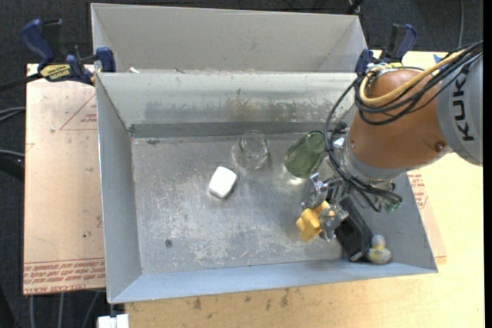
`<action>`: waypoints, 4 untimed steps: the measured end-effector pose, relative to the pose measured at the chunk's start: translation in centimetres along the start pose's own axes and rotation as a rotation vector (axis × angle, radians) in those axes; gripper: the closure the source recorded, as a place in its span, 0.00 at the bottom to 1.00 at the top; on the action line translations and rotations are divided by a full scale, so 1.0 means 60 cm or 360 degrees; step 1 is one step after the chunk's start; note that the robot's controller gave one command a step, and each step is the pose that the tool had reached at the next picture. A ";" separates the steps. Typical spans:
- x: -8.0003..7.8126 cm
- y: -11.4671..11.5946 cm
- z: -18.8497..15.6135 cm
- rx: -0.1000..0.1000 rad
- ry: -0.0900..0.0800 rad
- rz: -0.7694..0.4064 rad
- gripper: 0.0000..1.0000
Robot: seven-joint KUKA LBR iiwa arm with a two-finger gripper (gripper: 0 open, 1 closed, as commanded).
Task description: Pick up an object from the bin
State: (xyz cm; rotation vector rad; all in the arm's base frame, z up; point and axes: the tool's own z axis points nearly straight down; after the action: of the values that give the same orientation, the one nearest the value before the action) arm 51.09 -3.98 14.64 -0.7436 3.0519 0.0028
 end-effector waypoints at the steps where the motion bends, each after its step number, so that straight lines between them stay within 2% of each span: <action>1: 0.000 0.000 0.000 0.0000 0.0000 0.0000 1.00; 2: 0.000 0.000 0.000 0.0000 0.0000 0.0000 0.00; 3: 0.000 0.000 0.000 0.0000 -0.0001 0.0000 0.00; 4: 0.025 0.023 0.107 0.0019 -0.0016 -0.0913 1.00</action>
Offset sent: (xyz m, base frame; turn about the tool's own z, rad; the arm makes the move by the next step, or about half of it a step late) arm 0.0000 0.0000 0.0000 0.0000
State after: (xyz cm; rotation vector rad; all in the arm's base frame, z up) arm 49.10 -3.46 8.21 -1.5707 2.7057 -0.0114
